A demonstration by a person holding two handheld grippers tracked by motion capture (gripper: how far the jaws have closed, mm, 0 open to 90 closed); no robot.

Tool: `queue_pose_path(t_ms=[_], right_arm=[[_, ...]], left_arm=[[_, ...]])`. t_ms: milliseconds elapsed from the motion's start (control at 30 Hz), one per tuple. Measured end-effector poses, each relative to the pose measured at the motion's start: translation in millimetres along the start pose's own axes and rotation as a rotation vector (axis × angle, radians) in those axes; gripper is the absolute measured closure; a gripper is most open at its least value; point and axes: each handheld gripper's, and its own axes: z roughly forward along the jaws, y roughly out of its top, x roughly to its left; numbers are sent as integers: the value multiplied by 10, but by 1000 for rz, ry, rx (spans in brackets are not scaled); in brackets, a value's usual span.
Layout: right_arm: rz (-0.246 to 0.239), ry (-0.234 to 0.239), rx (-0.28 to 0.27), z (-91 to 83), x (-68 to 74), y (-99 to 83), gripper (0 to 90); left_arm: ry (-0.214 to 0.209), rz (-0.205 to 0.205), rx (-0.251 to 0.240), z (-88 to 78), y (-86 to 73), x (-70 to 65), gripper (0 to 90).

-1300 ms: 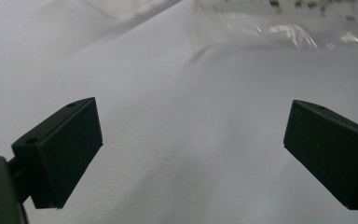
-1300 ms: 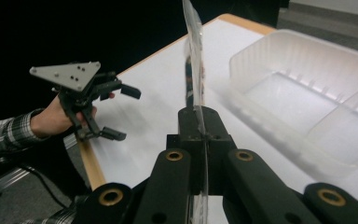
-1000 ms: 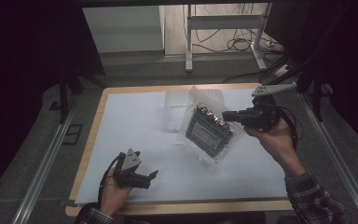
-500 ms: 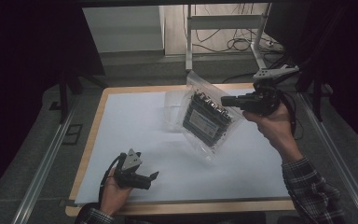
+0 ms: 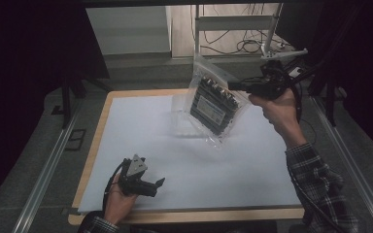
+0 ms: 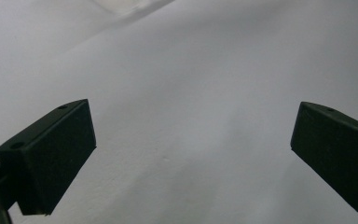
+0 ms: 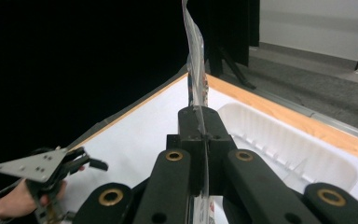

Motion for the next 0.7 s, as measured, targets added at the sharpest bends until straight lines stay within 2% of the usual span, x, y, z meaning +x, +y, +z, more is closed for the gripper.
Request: queue_pose_path(t_ms=[267, 700], right_arm=[[6, -27, -11, 157, -134, 160, 889], [-13, -55, -33, 437, -260, 352, 889]], left_arm=[[-13, -7, -20, -17, 1, 1, 6], [-47, -27, -37, -19, 7, -8, 7]])
